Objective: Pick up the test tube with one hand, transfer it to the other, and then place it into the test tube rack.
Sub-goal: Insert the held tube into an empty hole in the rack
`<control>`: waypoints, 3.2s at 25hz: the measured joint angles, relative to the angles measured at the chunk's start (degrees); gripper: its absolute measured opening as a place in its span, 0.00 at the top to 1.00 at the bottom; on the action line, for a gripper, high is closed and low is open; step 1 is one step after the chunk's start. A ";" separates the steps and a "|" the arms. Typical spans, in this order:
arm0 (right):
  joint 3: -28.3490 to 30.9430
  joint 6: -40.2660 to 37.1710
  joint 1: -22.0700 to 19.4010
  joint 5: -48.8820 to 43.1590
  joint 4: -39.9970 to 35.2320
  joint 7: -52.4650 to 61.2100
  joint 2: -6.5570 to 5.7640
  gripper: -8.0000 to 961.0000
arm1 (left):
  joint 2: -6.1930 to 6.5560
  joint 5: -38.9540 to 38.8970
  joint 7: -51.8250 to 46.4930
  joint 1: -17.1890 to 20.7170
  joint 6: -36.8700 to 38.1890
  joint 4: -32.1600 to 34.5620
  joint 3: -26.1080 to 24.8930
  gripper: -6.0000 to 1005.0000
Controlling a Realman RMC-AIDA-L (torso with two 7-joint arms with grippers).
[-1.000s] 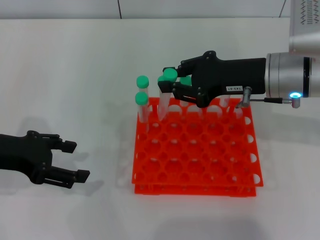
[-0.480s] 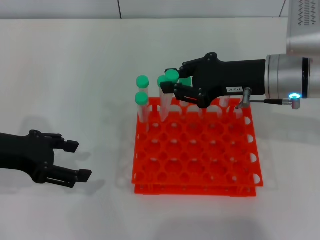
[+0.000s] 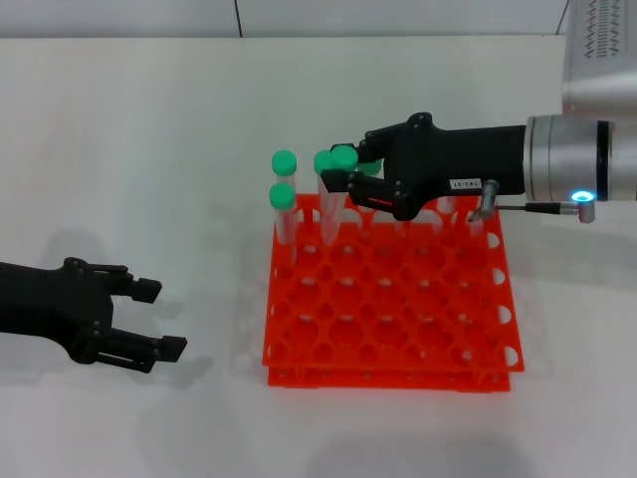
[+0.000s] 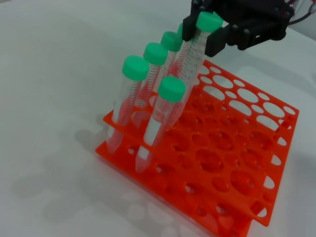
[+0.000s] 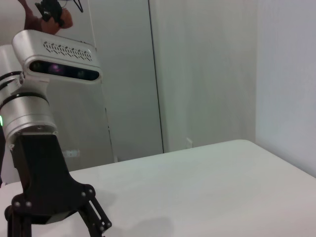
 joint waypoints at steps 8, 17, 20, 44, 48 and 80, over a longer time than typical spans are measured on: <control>-0.18 0.74 0.44 -0.32 0.88 -0.08 0.14 0.72 | -0.07 -0.02 0.15 0.01 -0.09 -0.04 -0.02 0.12; -0.21 0.86 0.58 -0.67 1.81 -0.16 0.25 0.72 | -0.09 -0.03 0.19 0.03 -0.23 -0.05 0.00 0.12; -0.21 0.92 0.65 -0.69 2.23 -0.18 0.29 0.72 | -0.09 -0.04 0.20 0.02 -0.27 -0.04 0.10 0.12; -0.20 0.96 0.74 -0.71 4.17 -1.06 0.47 0.72 | -0.26 0.27 0.90 -1.34 -0.80 -2.39 0.17 0.12; -0.20 0.96 0.89 -0.71 4.51 -1.06 0.47 0.72 | -0.26 0.31 0.90 -1.35 -0.87 -2.41 0.17 0.12; -1.74 1.51 1.97 -0.71 4.25 -0.55 0.35 0.72 | -0.26 0.32 1.45 -1.42 -1.38 -2.41 0.33 0.12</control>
